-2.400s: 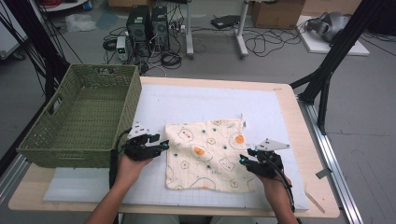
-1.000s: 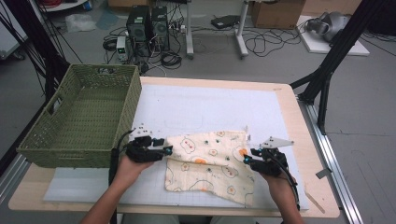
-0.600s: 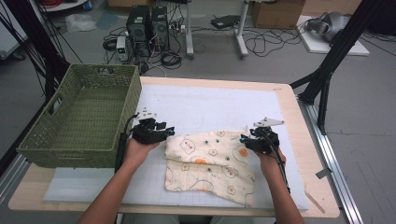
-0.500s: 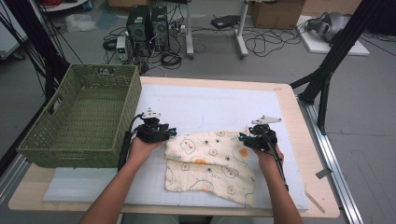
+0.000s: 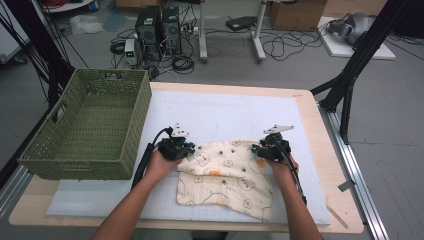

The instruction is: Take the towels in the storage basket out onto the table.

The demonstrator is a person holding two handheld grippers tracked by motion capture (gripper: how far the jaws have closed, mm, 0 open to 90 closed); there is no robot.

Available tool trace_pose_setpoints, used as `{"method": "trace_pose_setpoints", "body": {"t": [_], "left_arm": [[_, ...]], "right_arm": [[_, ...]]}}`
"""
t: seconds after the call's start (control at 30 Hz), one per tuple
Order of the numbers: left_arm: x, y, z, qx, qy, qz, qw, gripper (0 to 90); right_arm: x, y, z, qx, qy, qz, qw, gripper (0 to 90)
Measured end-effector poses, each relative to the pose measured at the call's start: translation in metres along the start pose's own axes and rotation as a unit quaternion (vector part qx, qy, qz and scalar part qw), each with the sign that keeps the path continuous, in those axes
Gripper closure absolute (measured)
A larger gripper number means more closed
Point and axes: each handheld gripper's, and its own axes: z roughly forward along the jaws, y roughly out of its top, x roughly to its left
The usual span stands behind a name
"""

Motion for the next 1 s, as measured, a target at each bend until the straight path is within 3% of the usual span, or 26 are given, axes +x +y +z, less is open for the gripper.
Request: {"method": "trace_pose_setpoints", "body": {"t": [0.03, 0.13, 0.17, 0.23, 0.3, 0.5, 0.57, 0.6, 0.67, 0.7, 0.73, 0.8, 0.83, 0.93, 1.0], "left_arm": [[0.001, 0.000, 0.001, -0.001, 0.000, -0.005, 1.0000, 87.0], [0.012, 0.006, 0.000, -0.008, 0.037, -0.023, 0.9990, 87.4], [0.016, 0.007, -0.001, -0.027, 0.047, -0.030, 0.9981, 87.4], [0.025, 0.013, 0.001, -0.024, 0.044, -0.044, 0.9977, 87.4], [0.031, 0.018, 0.003, -0.041, 0.056, -0.046, 0.9966, 87.4], [0.043, 0.038, 0.014, -0.052, 0.076, -0.055, 0.9942, 87.4], [0.043, 0.045, 0.018, -0.059, 0.082, -0.051, 0.9936, 87.3], [0.042, 0.048, 0.019, -0.071, 0.091, -0.050, 0.9920, 87.1], [0.041, 0.053, 0.019, -0.082, 0.102, -0.067, 0.9892, 83.9], [0.041, 0.053, 0.019, -0.082, 0.105, -0.081, 0.9877, 75.7], [0.042, 0.053, 0.018, -0.077, 0.101, -0.084, 0.9883, 65.4], [0.043, 0.050, 0.016, -0.054, 0.106, -0.074, 0.9901, 60.6], [0.043, 0.048, 0.015, -0.051, 0.105, -0.079, 0.9900, 56.2], [0.046, 0.043, 0.012, -0.032, 0.097, -0.098, 0.9899, 54.0], [0.044, 0.040, 0.011, -0.033, 0.094, -0.098, 0.9901, 54.1]], "right_arm": [[0.001, 0.000, 0.000, 0.001, 0.006, -0.002, 1.0000, 67.5], [0.006, 0.003, 0.001, 0.001, 0.009, -0.032, 0.9994, 83.4], [0.007, 0.004, 0.001, 0.000, 0.002, -0.039, 0.9992, 84.4], [0.007, 0.007, 0.004, -0.004, -0.008, -0.042, 0.9991, 84.9], [0.005, 0.012, 0.006, -0.011, -0.016, -0.045, 0.9988, 85.0], [-0.001, 0.027, 0.017, -0.032, -0.053, -0.038, 0.9973, 84.9], [-0.003, 0.032, 0.019, -0.034, -0.077, -0.027, 0.9961, 84.9], [-0.004, 0.035, 0.020, -0.038, -0.089, -0.024, 0.9950, 84.9], [-0.004, 0.038, 0.021, -0.050, -0.118, -0.019, 0.9915, 84.9], [-0.006, 0.039, 0.023, -0.043, -0.130, -0.015, 0.9904, 83.8], [-0.007, 0.038, 0.024, -0.040, -0.137, -0.008, 0.9897, 81.6], [-0.012, 0.036, 0.024, -0.042, -0.143, 0.009, 0.9889, 69.4], [-0.014, 0.035, 0.022, -0.045, -0.137, 0.022, 0.9893, 64.4], [-0.020, 0.032, 0.013, -0.055, -0.121, 0.042, 0.9902, 59.6], [-0.023, 0.030, 0.007, -0.060, -0.106, 0.041, 0.9917, 58.7]]}}
